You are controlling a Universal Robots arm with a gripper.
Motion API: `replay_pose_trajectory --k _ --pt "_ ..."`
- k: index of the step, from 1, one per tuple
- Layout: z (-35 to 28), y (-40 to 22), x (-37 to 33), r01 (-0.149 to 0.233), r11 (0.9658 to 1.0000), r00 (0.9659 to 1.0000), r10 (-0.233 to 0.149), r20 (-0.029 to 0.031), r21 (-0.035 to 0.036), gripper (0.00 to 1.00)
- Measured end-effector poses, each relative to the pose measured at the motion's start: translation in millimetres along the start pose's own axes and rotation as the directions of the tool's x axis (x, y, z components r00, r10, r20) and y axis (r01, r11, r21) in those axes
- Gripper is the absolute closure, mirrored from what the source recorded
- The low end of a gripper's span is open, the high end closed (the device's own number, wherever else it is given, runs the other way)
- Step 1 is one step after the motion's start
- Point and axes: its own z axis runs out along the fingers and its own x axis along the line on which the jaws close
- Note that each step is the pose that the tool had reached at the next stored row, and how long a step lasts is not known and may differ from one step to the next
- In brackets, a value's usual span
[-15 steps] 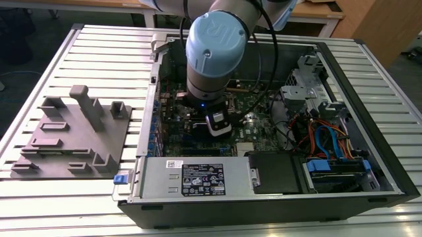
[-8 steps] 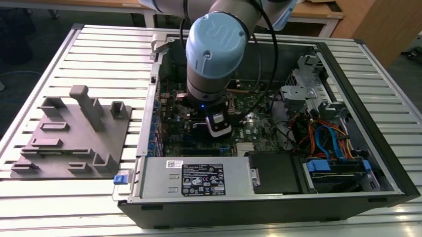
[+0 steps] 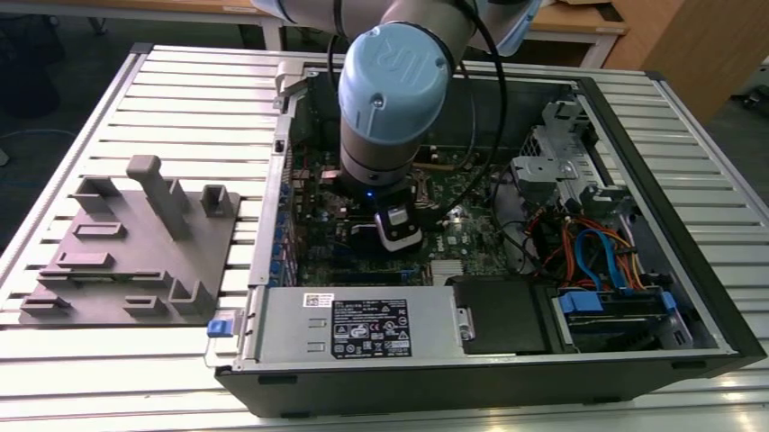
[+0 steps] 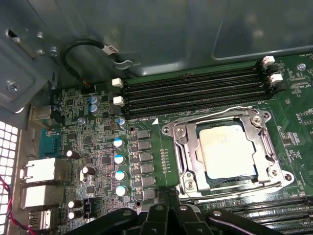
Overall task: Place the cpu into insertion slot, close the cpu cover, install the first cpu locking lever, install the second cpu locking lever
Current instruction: 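Install the second cpu locking lever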
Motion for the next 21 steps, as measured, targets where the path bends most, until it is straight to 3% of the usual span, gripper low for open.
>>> replay_pose_trajectory --k 11,21 --pt "-3.6 1.4 1.3 0.000 1.0000 1.0000 0.000 0.0000 0.0002 0.90" --pt "-1.0 3.2 2.0 0.000 1.0000 1.0000 0.000 -0.0001 0.0004 0.90"
